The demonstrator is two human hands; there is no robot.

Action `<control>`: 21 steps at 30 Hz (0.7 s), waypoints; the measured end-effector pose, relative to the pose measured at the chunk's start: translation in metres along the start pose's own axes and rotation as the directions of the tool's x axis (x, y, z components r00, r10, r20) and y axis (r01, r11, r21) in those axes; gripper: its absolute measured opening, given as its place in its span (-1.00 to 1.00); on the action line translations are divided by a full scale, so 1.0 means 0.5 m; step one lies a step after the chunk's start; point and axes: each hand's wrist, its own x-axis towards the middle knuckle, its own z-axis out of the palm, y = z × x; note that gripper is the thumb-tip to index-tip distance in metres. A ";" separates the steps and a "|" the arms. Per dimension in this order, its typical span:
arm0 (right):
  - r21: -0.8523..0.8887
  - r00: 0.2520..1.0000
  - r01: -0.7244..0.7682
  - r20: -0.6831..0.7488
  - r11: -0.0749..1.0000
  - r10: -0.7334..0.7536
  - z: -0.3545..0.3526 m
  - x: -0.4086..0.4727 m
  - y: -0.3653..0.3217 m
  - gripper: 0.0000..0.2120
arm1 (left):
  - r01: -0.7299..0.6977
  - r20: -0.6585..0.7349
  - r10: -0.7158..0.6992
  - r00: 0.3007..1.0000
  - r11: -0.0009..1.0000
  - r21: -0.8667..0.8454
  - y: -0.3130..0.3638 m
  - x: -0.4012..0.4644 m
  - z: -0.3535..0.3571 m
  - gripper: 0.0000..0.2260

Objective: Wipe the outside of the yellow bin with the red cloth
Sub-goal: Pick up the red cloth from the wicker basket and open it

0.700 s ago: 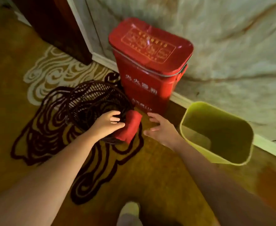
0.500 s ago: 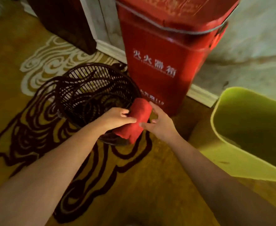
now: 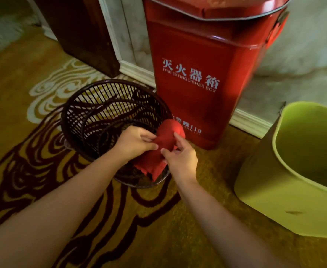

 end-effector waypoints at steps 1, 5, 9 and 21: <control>0.003 1.000 0.000 0.016 1.000 0.000 -0.001 -0.002 -0.002 -0.41 | -0.018 -0.010 0.019 1.000 1.000 0.015 0.002 -0.001 -0.003 -0.69; 0.108 0.987 -0.048 0.155 0.993 0.031 -0.048 -0.015 -0.029 -0.41 | -0.079 0.021 0.081 0.997 0.993 -0.086 0.031 -0.020 -0.027 -0.74; -0.114 0.974 0.225 0.056 0.968 -0.220 -0.152 -0.025 -0.070 -0.20 | -0.086 0.162 0.140 0.977 0.950 -0.299 0.093 -0.059 -0.046 -0.72; 0.550 0.992 -0.124 0.068 0.826 0.104 -0.354 -0.203 0.018 -0.88 | 0.106 0.239 0.074 0.968 0.744 -0.660 0.092 -0.212 0.203 -0.71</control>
